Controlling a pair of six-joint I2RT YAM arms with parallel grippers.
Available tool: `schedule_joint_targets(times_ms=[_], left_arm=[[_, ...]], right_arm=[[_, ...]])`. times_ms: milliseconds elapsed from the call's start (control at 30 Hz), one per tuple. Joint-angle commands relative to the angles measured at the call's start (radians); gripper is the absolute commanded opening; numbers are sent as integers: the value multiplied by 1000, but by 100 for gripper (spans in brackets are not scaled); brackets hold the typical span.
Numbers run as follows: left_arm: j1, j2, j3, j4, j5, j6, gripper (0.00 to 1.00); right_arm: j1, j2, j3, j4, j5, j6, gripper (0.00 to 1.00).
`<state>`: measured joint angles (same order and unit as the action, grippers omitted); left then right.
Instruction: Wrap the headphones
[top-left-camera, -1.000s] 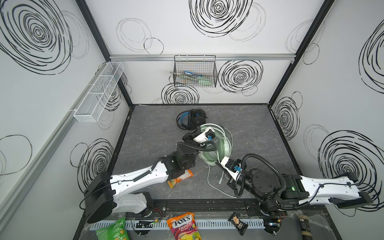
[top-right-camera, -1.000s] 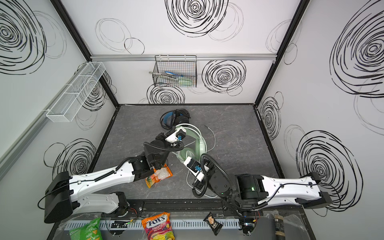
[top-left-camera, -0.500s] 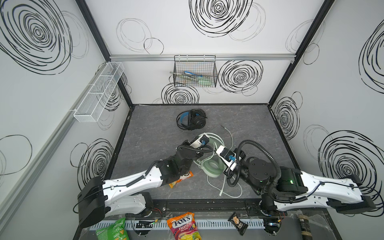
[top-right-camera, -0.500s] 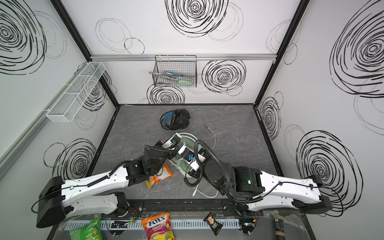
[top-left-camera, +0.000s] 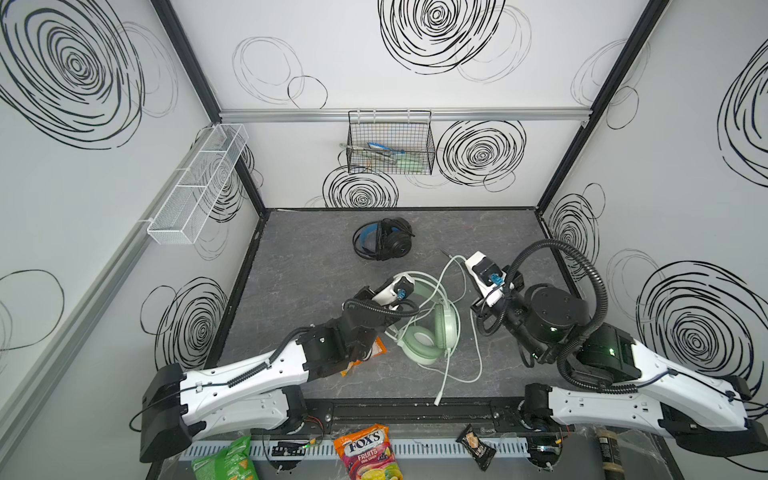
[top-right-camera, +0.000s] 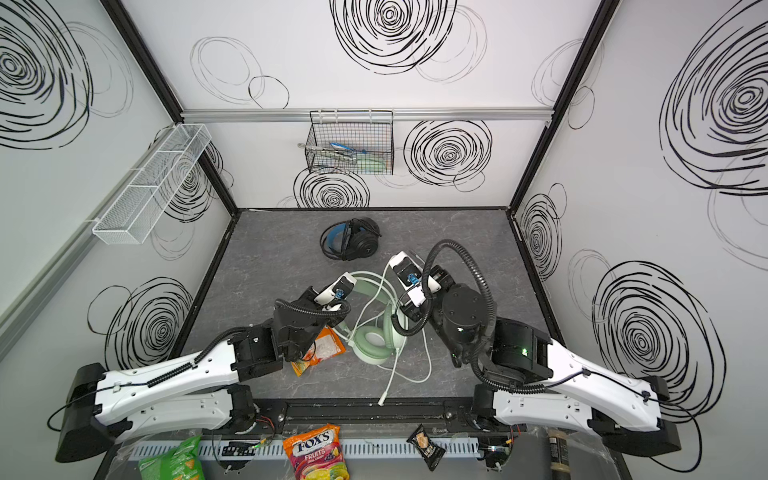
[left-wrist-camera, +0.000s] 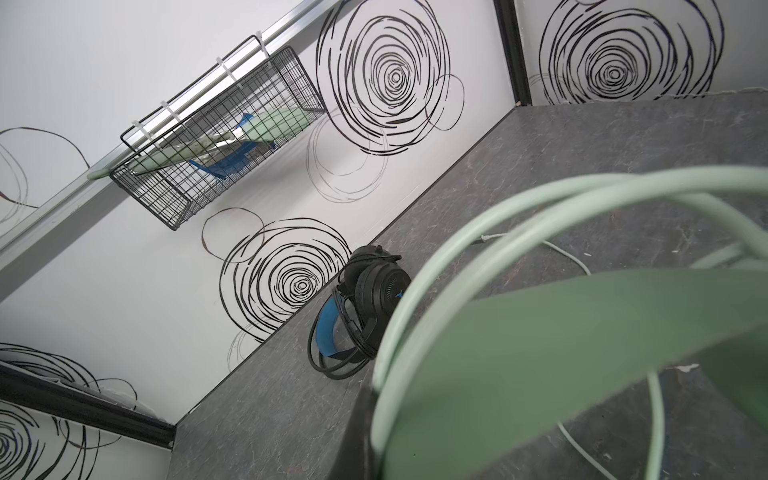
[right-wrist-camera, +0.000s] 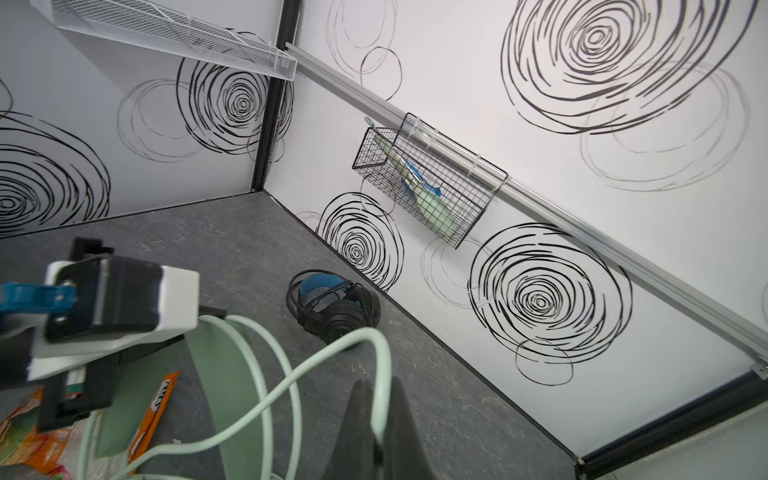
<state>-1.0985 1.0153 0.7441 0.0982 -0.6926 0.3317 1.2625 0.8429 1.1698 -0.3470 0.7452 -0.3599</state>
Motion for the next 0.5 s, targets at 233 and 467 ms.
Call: schedule_joint_targets(times_ms=[233,467], left_arm=[[-16,-95,6,-45,35,-145,0],[-8,-136,-5,-94,-6,-160,0]], right_arm=[[-91,-39,-13,7,7,-24,0],[-174,-50,-18,39,-28,-35,0]])
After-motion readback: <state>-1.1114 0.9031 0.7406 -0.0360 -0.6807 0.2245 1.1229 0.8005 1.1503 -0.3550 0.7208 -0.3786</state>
